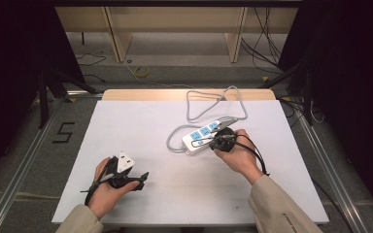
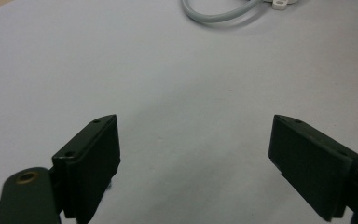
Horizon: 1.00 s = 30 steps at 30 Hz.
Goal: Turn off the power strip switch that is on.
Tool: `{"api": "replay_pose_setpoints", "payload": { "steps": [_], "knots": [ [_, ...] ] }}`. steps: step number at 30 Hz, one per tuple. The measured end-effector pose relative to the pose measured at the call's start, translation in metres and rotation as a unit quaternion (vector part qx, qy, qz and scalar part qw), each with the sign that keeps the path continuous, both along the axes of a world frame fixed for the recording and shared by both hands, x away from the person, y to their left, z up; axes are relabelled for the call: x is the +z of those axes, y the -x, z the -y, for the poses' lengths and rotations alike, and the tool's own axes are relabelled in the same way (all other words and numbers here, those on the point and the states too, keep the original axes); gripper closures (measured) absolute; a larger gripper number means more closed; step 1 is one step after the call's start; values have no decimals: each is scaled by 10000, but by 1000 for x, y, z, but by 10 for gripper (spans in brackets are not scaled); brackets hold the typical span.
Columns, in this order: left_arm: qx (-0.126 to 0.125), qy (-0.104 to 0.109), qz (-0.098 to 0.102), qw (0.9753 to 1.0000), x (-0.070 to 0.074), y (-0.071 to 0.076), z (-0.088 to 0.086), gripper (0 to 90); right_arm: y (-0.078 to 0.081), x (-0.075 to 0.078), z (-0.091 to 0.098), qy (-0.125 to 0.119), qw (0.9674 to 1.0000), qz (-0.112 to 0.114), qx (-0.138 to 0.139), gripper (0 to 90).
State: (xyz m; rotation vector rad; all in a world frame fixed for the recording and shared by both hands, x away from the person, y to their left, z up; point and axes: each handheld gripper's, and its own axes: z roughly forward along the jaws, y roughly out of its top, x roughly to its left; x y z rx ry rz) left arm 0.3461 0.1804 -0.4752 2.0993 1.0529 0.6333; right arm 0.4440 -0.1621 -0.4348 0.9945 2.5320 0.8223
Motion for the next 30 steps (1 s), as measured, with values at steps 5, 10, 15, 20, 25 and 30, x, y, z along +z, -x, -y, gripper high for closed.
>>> {"api": "replay_pose_setpoints", "payload": {
  "steps": [5, 10, 15, 20, 25, 30],
  "knots": [
    [-1, -5, -2, 10000, 0, 0, 0, 162, 6, -2, 6, -6, 10000, -17, -15, 889],
    [1, -2, -6, 10000, 0, 0, 0, 162, 11, -2, 14, -75, 10000, 20, -30, 877],
    [-8, -16, -10, 10000, 0, 0, 0, 162, 17, -5, 21, -132, 9999, 27, -64, 847],
    [-6, -21, -21, 10000, 0, 0, 0, 162, 24, -8, 28, -225, 9997, 43, -79, 818],
    [-2, -22, -20, 10000, 0, 0, 0, 162, 30, -12, 34, -333, 9994, 9, -93, 766],
    [-3, -23, -21, 10000, 0, 0, 0, 162, 37, -16, 39, -398, 9992, -44, -82, 736]
  ]
}}
